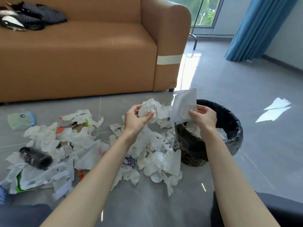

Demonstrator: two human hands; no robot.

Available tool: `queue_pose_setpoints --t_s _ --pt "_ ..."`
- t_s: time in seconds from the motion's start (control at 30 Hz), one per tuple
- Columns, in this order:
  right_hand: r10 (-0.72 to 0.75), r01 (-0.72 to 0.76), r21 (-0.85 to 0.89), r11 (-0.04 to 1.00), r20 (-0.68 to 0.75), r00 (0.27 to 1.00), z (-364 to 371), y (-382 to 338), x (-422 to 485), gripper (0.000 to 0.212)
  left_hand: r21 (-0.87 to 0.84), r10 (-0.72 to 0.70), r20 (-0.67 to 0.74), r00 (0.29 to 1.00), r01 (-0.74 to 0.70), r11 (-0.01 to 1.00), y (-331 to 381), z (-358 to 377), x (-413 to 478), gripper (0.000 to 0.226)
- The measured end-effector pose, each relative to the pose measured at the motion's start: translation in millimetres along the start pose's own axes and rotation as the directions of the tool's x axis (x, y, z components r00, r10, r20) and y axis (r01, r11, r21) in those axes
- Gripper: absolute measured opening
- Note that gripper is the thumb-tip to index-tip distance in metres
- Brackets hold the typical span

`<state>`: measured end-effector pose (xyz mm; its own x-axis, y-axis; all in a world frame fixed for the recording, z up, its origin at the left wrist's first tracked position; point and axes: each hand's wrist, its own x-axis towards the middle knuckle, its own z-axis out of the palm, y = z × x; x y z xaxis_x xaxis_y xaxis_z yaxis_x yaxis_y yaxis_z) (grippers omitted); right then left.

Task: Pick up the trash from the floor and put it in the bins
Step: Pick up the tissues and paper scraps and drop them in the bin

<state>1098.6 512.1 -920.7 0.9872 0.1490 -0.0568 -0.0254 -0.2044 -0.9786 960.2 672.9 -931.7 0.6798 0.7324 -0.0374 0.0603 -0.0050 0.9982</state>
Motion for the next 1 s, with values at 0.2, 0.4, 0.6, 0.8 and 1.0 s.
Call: queue_pose_setpoints --t_s 0.2,0.4,0.6,0.8,1.0 --pt "0.076 -0.077 0.002 0.997 -0.18 0.981 -44 19 26 0.037 0.013 0.019 0.197 0.98 -0.022 1.0 30 84 11 0.049" --pt "0.11 -0.111 0.013 0.994 -0.242 0.964 -62 35 30 0.042 0.168 -0.112 0.27 0.956 0.068 0.983 15 147 10 0.049" --pt "0.017 -0.013 0.015 1.0 -0.323 0.946 -60 25 21 0.027 0.194 -0.058 0.252 0.966 0.009 0.981 -1 125 1 0.046" --pt "-0.155 0.154 -0.042 0.987 -0.031 0.987 -22 29 -18 0.014 0.232 -0.024 0.128 0.992 -0.007 0.973 -29 55 2 0.035" --pt "-0.319 0.396 -0.707 0.586 0.248 0.915 3 72 -36 0.05 0.351 -0.183 0.069 0.981 0.148 0.925 -91 3 -11 0.031"
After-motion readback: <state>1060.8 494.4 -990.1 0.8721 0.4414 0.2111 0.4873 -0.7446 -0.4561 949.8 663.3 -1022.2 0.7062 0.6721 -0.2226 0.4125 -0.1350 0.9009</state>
